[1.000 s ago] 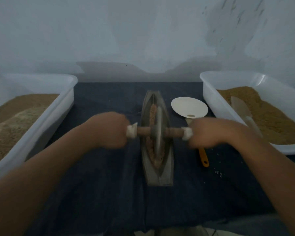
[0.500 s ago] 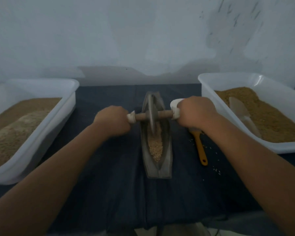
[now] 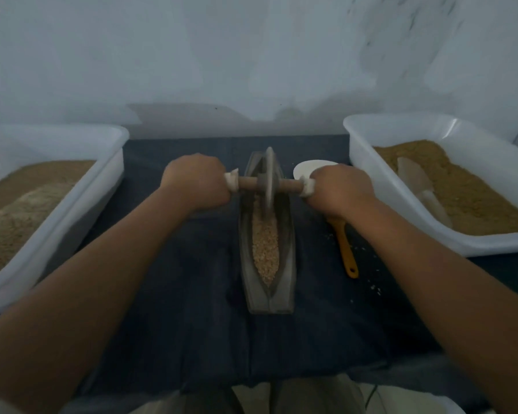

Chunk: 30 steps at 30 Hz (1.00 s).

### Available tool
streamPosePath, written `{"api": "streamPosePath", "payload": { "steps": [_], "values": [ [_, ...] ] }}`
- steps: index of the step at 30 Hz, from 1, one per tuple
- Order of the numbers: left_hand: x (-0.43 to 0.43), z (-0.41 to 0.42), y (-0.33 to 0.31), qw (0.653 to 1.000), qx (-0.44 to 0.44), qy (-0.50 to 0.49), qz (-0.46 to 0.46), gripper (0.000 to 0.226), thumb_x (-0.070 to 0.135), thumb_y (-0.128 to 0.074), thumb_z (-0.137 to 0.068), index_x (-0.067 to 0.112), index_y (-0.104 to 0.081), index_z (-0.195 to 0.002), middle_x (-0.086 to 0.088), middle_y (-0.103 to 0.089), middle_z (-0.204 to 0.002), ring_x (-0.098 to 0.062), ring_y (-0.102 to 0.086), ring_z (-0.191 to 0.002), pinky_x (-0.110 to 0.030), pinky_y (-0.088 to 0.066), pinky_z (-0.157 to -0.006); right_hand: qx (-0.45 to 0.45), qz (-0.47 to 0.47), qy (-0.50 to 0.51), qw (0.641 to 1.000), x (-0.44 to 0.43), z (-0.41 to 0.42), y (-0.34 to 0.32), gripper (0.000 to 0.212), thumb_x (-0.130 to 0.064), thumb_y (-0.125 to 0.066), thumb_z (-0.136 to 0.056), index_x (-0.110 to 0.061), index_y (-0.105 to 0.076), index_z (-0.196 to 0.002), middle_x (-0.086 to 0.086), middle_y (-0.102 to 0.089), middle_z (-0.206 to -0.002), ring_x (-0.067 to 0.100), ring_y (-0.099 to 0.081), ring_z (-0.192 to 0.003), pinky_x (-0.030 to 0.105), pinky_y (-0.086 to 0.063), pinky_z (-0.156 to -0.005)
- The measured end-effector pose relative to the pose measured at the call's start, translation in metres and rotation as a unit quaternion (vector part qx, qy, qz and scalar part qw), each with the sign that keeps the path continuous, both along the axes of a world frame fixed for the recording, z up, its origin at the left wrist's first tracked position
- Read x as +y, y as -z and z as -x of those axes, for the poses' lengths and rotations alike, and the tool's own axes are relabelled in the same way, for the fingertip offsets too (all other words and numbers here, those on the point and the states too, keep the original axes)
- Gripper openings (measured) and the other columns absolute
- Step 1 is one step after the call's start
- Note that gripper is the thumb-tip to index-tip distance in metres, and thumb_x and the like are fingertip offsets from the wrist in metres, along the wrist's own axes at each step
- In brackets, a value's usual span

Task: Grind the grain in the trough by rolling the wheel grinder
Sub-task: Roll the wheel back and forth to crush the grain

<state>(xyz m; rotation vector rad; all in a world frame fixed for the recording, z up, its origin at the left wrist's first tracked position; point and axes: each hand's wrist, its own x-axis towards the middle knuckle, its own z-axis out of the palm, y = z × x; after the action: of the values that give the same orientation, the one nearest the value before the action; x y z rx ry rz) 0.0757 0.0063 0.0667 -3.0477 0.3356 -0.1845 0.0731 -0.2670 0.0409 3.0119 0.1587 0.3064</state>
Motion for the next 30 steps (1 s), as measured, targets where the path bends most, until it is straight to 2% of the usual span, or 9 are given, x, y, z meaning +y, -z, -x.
{"api": "streamPosePath", "payload": {
  "steps": [3,9,11,14,18,20,23,27,30],
  "values": [
    [0.006,0.024,-0.001,0.999,0.029,0.028,-0.001,0.023,0.044,-0.062,-0.079,0.022,-0.058,-0.072,0.002,-0.065,-0.078,-0.027,-0.064,-0.075,-0.036,-0.056,-0.069,0.062,-0.023,-0.024,0.997,-0.008,0.022,0.001,0.029,-0.050,-0.056,-0.090,-0.027,-0.060,-0.073,-0.007,-0.064,-0.072,0.015,-0.061,-0.066,0.036,-0.054,-0.061],
    [0.045,0.098,0.027,0.996,0.038,0.076,0.012,0.030,0.055,-0.054,-0.073,0.027,-0.052,-0.063,0.010,-0.054,-0.057,-0.008,-0.052,-0.053,-0.025,-0.035,-0.049,0.186,-0.067,-0.114,0.974,-0.029,0.092,-0.012,0.036,-0.067,-0.052,-0.068,-0.032,-0.063,-0.070,-0.009,-0.065,-0.064,0.004,-0.062,-0.058,0.024,-0.043,-0.048],
    [0.042,0.085,0.032,0.996,0.062,0.061,0.027,0.030,0.054,-0.051,-0.072,0.026,-0.054,-0.063,0.009,-0.055,-0.058,-0.010,-0.053,-0.054,-0.027,-0.037,-0.050,0.165,-0.041,-0.104,0.980,-0.021,0.079,-0.015,0.034,-0.062,-0.055,-0.077,-0.030,-0.062,-0.067,-0.008,-0.063,-0.061,0.005,-0.059,-0.055,0.028,-0.042,-0.049],
    [0.025,0.040,0.032,0.997,0.054,0.017,0.049,0.027,0.048,-0.053,-0.072,0.022,-0.056,-0.066,0.008,-0.059,-0.068,-0.019,-0.058,-0.062,-0.031,-0.043,-0.057,0.052,0.004,-0.065,0.997,-0.007,0.036,-0.016,0.039,-0.059,-0.051,-0.089,-0.030,-0.061,-0.066,-0.006,-0.061,-0.062,0.010,-0.057,-0.058,0.028,-0.037,-0.050],
    [0.010,-0.002,0.021,0.997,0.016,-0.022,0.068,0.030,0.050,-0.059,-0.080,0.021,-0.060,-0.071,0.002,-0.064,-0.077,-0.025,-0.062,-0.070,-0.034,-0.051,-0.064,0.036,0.026,-0.026,0.999,0.002,-0.004,-0.019,0.020,-0.050,-0.053,-0.085,-0.033,-0.060,-0.079,-0.007,-0.063,-0.072,0.016,-0.061,-0.065,0.033,-0.049,-0.059],
    [0.010,0.002,0.016,0.998,0.034,0.002,0.055,0.026,0.046,-0.060,-0.082,0.022,-0.061,-0.072,0.001,-0.066,-0.078,-0.024,-0.062,-0.070,-0.035,-0.054,-0.066,0.027,0.008,-0.025,0.999,0.000,0.004,-0.016,0.022,-0.045,-0.057,-0.090,-0.029,-0.058,-0.074,-0.006,-0.062,-0.070,0.016,-0.060,-0.063,0.032,-0.047,-0.057],
    [0.022,0.036,0.018,0.997,0.039,0.062,0.015,0.021,0.044,-0.059,-0.074,0.025,-0.057,-0.066,0.007,-0.059,-0.068,-0.019,-0.059,-0.064,-0.031,-0.050,-0.059,0.091,-0.040,-0.048,0.994,-0.013,0.045,-0.007,0.032,-0.051,-0.059,-0.093,-0.028,-0.061,-0.071,-0.006,-0.063,-0.063,0.010,-0.063,-0.061,0.031,-0.047,-0.052],
    [0.037,0.071,0.027,0.993,0.010,0.115,0.008,0.025,0.050,-0.055,-0.069,0.027,-0.052,-0.059,0.011,-0.051,-0.053,-0.005,-0.048,-0.049,-0.021,-0.027,-0.046,0.176,-0.068,-0.071,0.979,-0.030,0.091,-0.005,0.030,-0.061,-0.057,-0.076,-0.032,-0.064,-0.073,-0.007,-0.066,-0.065,0.003,-0.061,-0.058,0.030,-0.052,-0.053],
    [0.033,0.053,0.031,0.996,0.046,0.077,0.020,0.027,0.051,-0.053,-0.068,0.024,-0.054,-0.061,0.009,-0.054,-0.058,-0.010,-0.053,-0.054,-0.025,-0.033,-0.048,0.145,-0.053,-0.081,0.985,-0.021,0.073,-0.011,0.032,-0.061,-0.056,-0.076,-0.030,-0.063,-0.070,-0.007,-0.064,-0.064,0.005,-0.060,-0.060,0.031,-0.050,-0.052]
  ]
}}
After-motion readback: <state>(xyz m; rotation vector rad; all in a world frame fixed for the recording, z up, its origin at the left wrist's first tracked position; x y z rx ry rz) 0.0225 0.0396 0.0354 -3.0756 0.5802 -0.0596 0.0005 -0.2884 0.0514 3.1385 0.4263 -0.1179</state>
